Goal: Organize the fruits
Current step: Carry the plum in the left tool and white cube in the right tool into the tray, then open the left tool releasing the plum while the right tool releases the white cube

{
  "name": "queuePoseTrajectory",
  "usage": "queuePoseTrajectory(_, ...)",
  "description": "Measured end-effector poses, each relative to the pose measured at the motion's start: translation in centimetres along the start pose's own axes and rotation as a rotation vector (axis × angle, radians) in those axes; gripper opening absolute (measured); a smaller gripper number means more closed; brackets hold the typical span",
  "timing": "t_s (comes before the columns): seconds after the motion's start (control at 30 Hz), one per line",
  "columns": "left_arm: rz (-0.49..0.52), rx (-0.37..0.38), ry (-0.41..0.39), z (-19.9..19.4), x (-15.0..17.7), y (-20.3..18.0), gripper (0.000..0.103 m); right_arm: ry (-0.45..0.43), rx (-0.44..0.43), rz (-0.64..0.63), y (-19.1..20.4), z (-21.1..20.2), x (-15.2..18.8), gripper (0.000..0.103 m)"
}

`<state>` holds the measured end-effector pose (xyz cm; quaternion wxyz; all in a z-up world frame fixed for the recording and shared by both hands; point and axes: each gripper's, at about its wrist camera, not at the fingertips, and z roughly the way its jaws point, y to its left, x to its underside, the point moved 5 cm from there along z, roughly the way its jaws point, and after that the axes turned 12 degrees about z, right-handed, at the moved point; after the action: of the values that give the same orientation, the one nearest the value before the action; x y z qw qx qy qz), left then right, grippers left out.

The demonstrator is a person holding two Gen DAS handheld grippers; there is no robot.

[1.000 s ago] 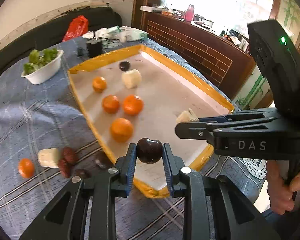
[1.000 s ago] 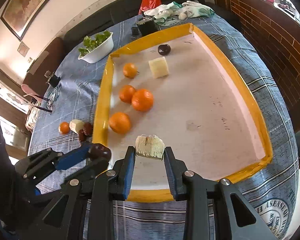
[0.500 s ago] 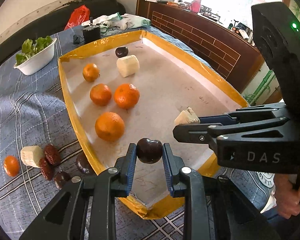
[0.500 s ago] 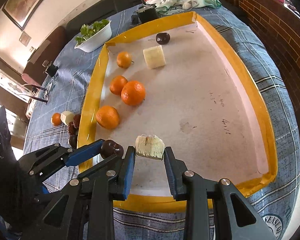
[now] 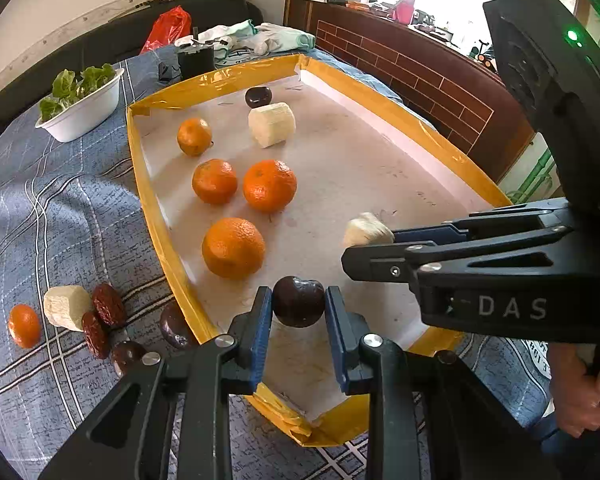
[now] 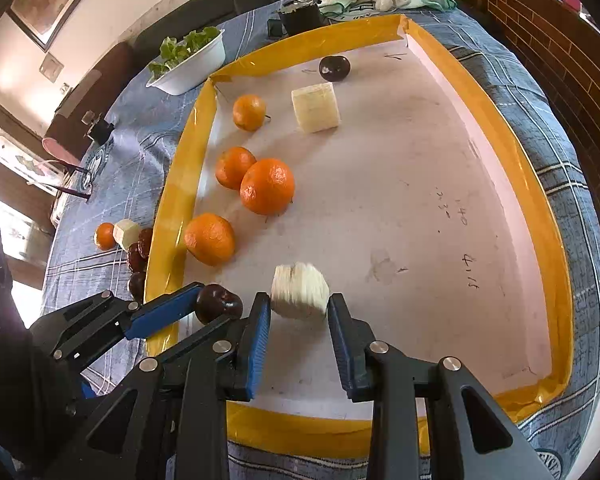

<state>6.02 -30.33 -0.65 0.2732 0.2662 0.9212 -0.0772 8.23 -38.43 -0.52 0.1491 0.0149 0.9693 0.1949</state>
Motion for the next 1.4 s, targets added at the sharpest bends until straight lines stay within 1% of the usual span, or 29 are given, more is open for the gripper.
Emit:
queuePoseTrajectory(0.2,0.008,-0.007,0.006,0.2,-0.1,-0.2,0.028,-0.010,0.003,0.001,-0.1,0.0,-0.4,0.033)
queuePoseTrajectory(0.27,0.007,0.000,-0.004,0.1,-0.1,-0.3,0.042,-0.017,0.000,0.007,-0.1,-0.2,-0.5,0.033)
queuePoseTrajectory(0.3,0.007,-0.003,-0.007,-0.1,-0.1,-0.3,0.047,-0.020,-0.001,0.012,-0.2,-0.3,-0.6,0.033)
queuePoseTrajectory(0.33,0.007,-0.002,-0.013,-0.1,-0.2,-0.4,0.049,-0.026,-0.004,0.018,-0.3,-0.5,-0.6,0.033)
queuePoseTrajectory(0.47,0.006,-0.003,-0.011,-0.3,-0.1,-0.4,0.049,-0.045,-0.010,0.042,-0.7,-1.2,-0.8,0.033)
queuePoseTrajectory(0.73,-0.008,-0.005,-0.035,-1.6,-0.1,-0.1,0.049,-0.080,-0.003,0.048,-0.6,-2.5,-0.3,0.034)
queuePoseTrajectory(1.03,-0.031,-0.018,-0.102,-4.4,0.3,1.1,0.050,-0.105,0.000,0.039,0.7,-3.3,0.2,0.034)
queuePoseTrajectory(1.23,-0.088,-0.044,-0.137,-6.7,1.2,3.5,0.050,-0.143,-0.011,0.001,2.9,-4.2,0.5,0.034)
queuePoseTrajectory(1.4,-0.145,-0.085,-0.152,-8.4,2.6,6.5,0.050,-0.169,-0.022,-0.054,5.4,-4.4,0.9,0.034)
